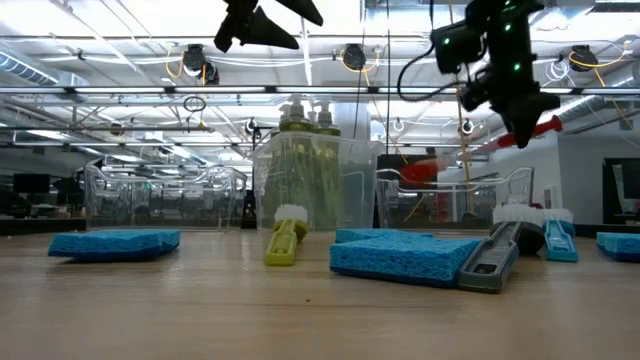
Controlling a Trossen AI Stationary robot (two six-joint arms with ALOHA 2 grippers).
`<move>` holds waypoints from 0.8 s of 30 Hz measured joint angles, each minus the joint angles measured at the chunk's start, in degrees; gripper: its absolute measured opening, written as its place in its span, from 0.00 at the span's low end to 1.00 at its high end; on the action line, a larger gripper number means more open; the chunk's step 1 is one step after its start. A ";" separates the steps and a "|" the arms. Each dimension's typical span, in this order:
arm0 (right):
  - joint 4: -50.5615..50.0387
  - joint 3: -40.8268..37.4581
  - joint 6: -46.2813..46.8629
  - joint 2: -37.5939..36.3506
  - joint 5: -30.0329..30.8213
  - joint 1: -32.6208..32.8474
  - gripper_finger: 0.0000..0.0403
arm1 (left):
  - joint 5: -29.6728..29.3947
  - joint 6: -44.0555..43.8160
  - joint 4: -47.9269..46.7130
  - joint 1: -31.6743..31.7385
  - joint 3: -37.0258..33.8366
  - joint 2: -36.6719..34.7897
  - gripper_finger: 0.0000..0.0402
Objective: Pick & Place Kitchen Sink Supplies
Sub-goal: Put the red toilet brush into the right transparent bin
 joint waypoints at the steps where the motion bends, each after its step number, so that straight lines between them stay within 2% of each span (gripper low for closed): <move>1: 0.08 0.00 -1.15 0.94 1.57 -0.04 0.18 | 0.03 0.00 -0.02 0.00 0.00 0.00 0.63; 7: 4.12 0.00 -9.07 5.35 8.98 -0.05 0.18 | 1.55 0.20 -0.15 0.00 0.00 0.00 0.63; 17: 17.89 0.00 -24.36 7.68 8.85 -3.84 0.18 | 1.84 0.22 -0.15 0.00 0.00 0.00 0.63; 22: 19.94 0.00 -27.07 7.68 8.32 -6.78 0.18 | 3.36 0.24 -0.16 0.00 0.00 0.00 0.63; 24: 20.04 0.00 -27.37 7.68 6.10 -7.57 0.18 | 3.44 0.24 -0.17 -0.02 0.00 0.00 0.63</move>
